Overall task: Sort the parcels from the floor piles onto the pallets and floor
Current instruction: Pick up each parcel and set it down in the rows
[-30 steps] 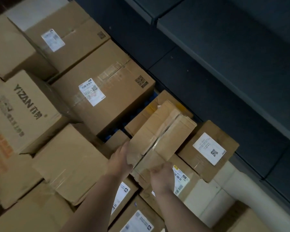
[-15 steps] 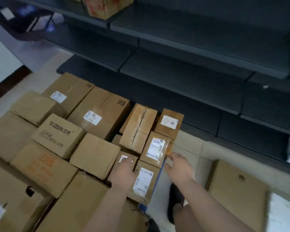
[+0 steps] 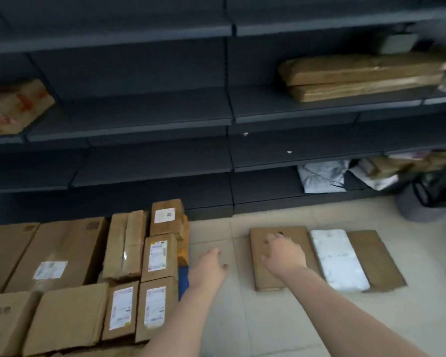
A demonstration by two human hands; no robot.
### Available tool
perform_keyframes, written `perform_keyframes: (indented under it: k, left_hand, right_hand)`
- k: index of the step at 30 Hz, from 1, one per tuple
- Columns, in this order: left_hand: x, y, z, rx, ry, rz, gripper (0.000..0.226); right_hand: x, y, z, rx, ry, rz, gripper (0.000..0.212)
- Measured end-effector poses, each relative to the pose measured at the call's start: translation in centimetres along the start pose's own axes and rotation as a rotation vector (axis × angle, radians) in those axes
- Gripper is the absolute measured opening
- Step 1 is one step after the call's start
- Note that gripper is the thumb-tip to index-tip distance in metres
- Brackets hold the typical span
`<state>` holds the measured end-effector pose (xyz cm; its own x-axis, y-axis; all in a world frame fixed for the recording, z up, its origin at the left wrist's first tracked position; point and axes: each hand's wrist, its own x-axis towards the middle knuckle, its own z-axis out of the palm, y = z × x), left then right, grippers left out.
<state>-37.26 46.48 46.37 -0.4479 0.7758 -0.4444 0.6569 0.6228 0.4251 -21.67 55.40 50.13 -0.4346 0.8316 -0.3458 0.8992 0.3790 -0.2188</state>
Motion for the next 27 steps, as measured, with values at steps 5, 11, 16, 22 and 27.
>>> perform_keyframes:
  k: [5,11,16,22,27]
  left_hand:
    - [-1.5,11.3,5.2,0.055,-0.029,0.139,0.043]
    - [-6.0,24.2,14.0,0.142,-0.087,0.266,0.043]
    - [-8.9,32.1,19.8,0.177,-0.166,0.332,0.042]
    - [-7.1,38.9,24.1,0.205,-0.245,0.355,0.044]
    - [-1.7,44.8,29.1,0.191,-0.335,0.349,0.042]
  right_hand:
    - [-4.6,12.4,-2.3,-0.008,0.072,0.143,0.043]
    - [-10.7,26.8,-4.0,0.012,0.110,0.259,0.041]
    - [-13.9,36.0,-4.3,0.048,0.074,0.371,0.046]
    - [-13.3,43.7,-4.4,0.062,0.027,0.418,0.042]
    - [-7.8,50.6,-4.8,0.027,-0.029,0.409,0.044]
